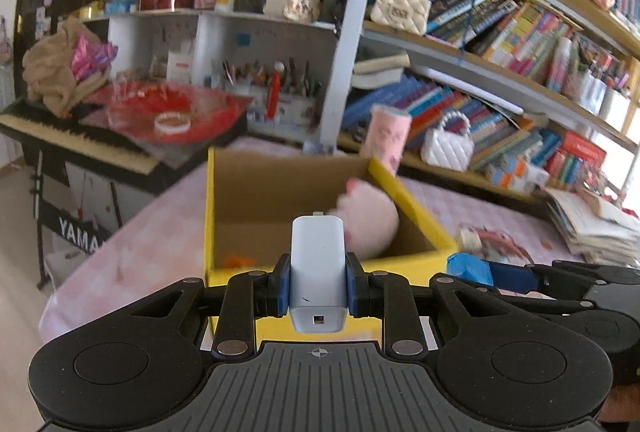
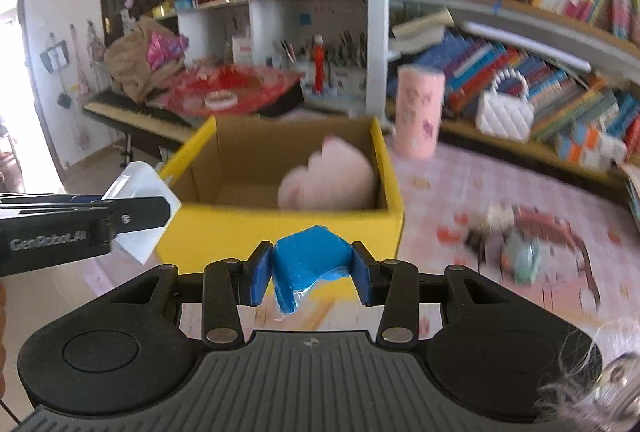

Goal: Organize objects
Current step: 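Carry the charger in the left tool and blue block in the right tool over the yellow box, then open both tools to drop the charger and blue block into the yellow box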

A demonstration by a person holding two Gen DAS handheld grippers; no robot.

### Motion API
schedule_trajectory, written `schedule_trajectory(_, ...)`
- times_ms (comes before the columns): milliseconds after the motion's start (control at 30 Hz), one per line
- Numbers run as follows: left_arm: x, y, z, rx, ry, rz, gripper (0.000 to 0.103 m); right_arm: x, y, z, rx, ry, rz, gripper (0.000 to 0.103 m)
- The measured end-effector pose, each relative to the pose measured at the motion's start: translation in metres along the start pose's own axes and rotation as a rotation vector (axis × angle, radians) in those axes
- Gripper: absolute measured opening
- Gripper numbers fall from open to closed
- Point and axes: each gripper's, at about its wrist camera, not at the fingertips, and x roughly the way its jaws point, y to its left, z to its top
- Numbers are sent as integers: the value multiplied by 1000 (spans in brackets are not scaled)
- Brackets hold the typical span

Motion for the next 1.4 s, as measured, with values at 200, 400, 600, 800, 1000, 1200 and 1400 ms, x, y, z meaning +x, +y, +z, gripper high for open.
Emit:
schedule_trajectory(200,35,-6,17,-1,1,53,24,36,-15,31,-38,-38,31,39)
schedule_trajectory(400,64,-8,18,5,40,99,24,67,-23,45,-84,-19,69,39)
schedule_trajectory(600,91,5,16,-31,96,142,24,97,-24,44,-128,53,122,38)
schedule_trajectory(800,112,11,12,-26,146,166,24,121,-22,44,-152,115,171,38)
schedule_trajectory(1000,123,8,6,28,179,175,24,136,-22,44,-210,147,211,38)
schedule_trajectory(1200,127,8,6,18,194,173,24,143,-23,46,-227,166,228,38)
schedule_trajectory(1400,114,6,10,11,106,179,28,143,-25,47,-221,171,239,38)
